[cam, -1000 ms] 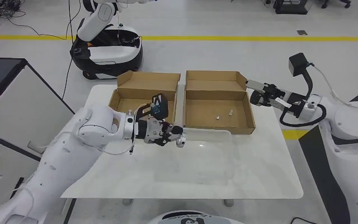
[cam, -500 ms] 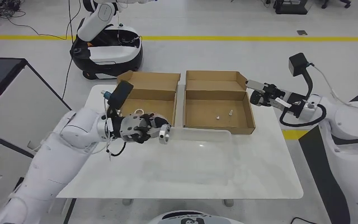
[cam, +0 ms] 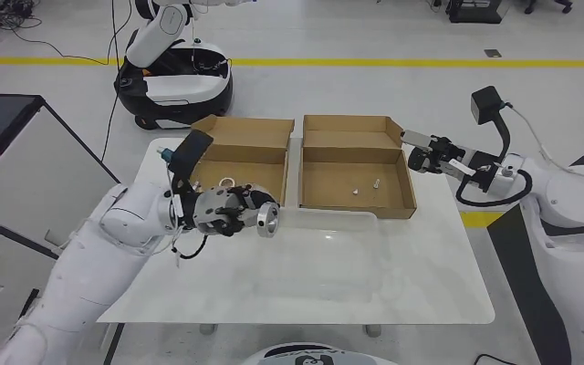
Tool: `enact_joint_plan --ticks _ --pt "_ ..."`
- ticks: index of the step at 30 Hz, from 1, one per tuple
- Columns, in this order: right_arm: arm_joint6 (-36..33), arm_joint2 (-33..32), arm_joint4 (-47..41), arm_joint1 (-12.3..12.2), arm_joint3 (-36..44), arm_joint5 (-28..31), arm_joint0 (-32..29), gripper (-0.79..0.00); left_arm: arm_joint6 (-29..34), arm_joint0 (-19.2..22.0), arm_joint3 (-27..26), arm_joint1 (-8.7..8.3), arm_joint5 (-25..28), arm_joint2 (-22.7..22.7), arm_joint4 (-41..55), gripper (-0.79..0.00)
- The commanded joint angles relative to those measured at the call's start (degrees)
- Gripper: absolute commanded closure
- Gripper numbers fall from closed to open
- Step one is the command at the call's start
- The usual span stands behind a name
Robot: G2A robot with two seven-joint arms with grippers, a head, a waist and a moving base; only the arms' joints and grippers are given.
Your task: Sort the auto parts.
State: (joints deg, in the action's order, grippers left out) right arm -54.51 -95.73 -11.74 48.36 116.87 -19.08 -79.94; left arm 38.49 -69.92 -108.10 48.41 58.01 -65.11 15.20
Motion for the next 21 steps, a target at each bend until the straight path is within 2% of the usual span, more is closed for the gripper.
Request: enact_joint_plan --ticks 1,10,14,18,21 --pt "0.0 0.0 0.0 0.0 0.0 0.0 0.0 -0.785 -1.74 -0.13 -1.06 0.38 0.0 0.46 1.49 0.0" --pt "0.0 0.0 0.0 0.0 0.0 0.0 0.0 -0.785 -1.53 1.14 -3.96 2.76 0.0 3.57 11.5 0.0" --pt "0.0 0.0 0.0 0.0 0.0 0.0 0.0 -0.785 1.18 0.83 -4.71 4.0 0.0 2.56 19.68 0.0" --pt "0.0 0.0 0.0 0.0 0.0 0.0 0.0 -0.785 7.2 -0.26 -4.72 5.67 0.0 0.48 29.97 0.0" --pt "0.0 0.0 0.0 0.0 0.0 0.0 0.0 -0.785 7.8 -0.81 -4.89 6.67 0.0 -0.18 33.79 0.0"
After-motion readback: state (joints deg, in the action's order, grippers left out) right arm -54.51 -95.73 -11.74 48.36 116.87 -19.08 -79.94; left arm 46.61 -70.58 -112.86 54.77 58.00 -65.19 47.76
